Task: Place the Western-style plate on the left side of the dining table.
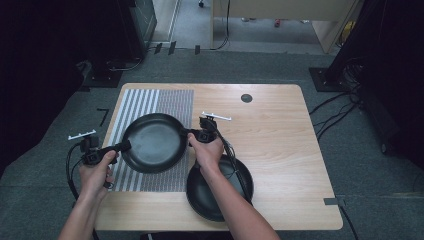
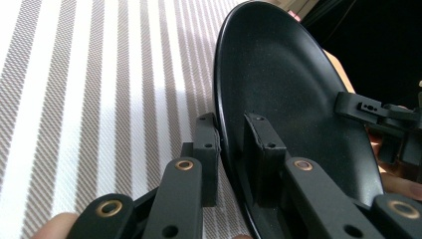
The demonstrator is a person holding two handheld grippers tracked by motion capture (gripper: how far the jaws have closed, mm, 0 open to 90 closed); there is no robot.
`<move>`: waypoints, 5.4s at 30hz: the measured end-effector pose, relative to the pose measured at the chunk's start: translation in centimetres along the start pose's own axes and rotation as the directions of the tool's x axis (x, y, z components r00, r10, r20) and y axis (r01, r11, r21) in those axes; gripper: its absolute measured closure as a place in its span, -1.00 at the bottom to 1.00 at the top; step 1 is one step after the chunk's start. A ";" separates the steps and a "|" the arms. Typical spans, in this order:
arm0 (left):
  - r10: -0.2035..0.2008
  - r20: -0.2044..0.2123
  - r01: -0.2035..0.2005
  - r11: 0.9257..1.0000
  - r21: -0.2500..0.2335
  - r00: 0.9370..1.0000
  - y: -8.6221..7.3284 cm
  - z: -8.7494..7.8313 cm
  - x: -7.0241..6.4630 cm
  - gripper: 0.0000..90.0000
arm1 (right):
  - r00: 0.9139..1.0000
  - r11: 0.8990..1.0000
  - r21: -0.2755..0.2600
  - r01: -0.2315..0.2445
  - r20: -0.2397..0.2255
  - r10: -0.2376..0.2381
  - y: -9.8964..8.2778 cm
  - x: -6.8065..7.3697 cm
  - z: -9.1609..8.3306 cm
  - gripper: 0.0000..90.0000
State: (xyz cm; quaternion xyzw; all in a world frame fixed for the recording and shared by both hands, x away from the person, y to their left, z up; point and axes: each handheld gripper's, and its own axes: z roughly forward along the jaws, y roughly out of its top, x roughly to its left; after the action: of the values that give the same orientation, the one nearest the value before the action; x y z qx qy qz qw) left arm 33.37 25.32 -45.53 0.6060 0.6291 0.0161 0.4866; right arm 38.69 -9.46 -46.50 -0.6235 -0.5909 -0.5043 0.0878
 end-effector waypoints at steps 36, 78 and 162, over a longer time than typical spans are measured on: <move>-0.100 -0.120 0.107 0.993 0.055 0.988 2.9 5.3 5.1 0.72 | 0.996 0.999 0.039 -0.001 0.091 -0.002 2.6 -2.0 7.8 0.83; 0.235 -0.352 -0.212 0.972 0.105 0.906 2.3 7.4 2.8 0.33 | 0.973 0.989 0.039 0.141 0.179 -0.145 2.2 -2.0 9.5 0.75; 0.288 -0.328 -0.293 0.955 0.034 0.900 -9.4 -4.0 -1.5 -0.99 | 0.801 0.855 -0.035 0.517 0.372 -0.469 -2.1 -8.7 -17.1 -0.58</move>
State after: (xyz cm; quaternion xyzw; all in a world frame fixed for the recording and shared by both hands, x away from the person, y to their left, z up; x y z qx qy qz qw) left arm 23.53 23.90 -48.25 0.6777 0.6040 0.1944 0.3717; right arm 29.83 -26.61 -45.77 -0.5320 -0.7034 -0.4291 -0.1953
